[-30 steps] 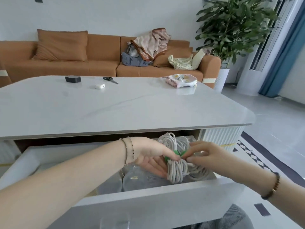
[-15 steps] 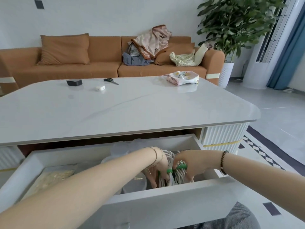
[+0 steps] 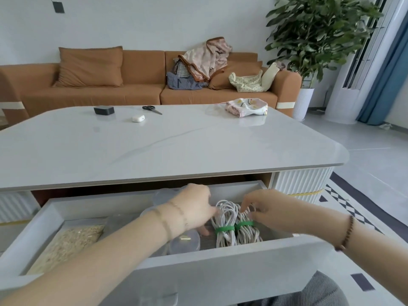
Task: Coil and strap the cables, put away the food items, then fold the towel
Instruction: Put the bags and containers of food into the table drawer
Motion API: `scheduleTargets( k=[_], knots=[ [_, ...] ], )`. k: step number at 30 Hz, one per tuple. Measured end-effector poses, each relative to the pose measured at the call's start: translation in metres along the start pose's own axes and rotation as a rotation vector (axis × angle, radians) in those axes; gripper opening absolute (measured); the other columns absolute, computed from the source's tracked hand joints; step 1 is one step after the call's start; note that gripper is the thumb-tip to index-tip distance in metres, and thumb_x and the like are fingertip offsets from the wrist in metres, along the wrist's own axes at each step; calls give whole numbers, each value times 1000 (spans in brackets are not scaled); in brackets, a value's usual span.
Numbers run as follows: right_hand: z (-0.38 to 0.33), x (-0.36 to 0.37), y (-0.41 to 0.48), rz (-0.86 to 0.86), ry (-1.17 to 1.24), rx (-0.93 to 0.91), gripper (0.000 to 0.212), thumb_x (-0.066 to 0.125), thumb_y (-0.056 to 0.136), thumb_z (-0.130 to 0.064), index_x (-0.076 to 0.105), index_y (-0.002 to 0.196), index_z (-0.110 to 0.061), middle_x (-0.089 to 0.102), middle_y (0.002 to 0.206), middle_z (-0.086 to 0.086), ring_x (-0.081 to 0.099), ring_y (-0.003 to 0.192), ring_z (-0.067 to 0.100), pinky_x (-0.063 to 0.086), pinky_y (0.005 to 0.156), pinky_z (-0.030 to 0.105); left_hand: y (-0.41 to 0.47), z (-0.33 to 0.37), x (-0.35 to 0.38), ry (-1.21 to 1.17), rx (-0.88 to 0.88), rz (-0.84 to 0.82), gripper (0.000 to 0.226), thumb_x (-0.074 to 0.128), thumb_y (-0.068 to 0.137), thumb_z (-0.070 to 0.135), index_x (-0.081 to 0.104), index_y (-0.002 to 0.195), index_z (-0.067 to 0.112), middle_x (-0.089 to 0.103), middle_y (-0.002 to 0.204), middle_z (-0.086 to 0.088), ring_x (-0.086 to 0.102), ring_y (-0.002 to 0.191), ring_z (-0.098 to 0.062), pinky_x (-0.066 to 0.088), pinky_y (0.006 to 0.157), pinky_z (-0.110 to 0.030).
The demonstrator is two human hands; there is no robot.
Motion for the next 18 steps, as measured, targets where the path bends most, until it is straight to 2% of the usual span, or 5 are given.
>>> scheduleTargets(
  k=[2, 4, 7, 12, 18],
  knots=[
    [-26, 3, -23, 87, 15, -103, 20, 46, 102, -44, 61, 111, -36, 54, 102, -22, 53, 93, -4, 41, 81, 18, -44, -20, -25, -23, 85, 141, 26, 64, 94, 46, 62, 115, 31, 71, 82, 8, 68, 65, -1, 55, 71, -23],
    [-50, 22, -39, 136, -23, -197, 33, 36, 101, -57, 58, 115, -37, 51, 125, -26, 50, 114, -2, 43, 95, 21, -80, -42, -36, 9, 105, 231, 24, 61, 91, 56, 63, 112, 44, 69, 91, 24, 62, 83, 12, 48, 75, -11],
    [-78, 56, -37, 360, -148, -321, 42, 31, 102, -60, 63, 111, -36, 55, 135, -18, 51, 126, 7, 47, 99, 27, -118, -72, -31, 251, 47, 408, 24, 43, 96, 63, 57, 111, 50, 56, 107, 41, 48, 99, 18, 37, 77, -2],
    [-92, 69, -18, 705, -250, -323, 53, 34, 102, -57, 68, 121, -21, 64, 131, 0, 62, 117, 26, 45, 96, 42, -118, -110, -6, 299, 116, 668, 42, 43, 95, 52, 70, 115, 28, 65, 124, 12, 56, 122, -11, 39, 93, -28],
    [-90, 66, 3, 726, -452, -372, 84, 42, 83, -87, 69, 127, -20, 57, 143, 9, 61, 124, 32, 47, 98, 53, -93, -109, -13, 435, 162, 739, 47, 40, 97, 46, 61, 133, 25, 56, 142, 3, 44, 141, -26, 36, 112, -51]
  ],
)
Point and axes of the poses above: each hand's wrist, its own y-axis towards the middle knuckle, its own x-axis out of the palm, z = x × y, the point moved 4 cm from there along y, towards the middle knuckle
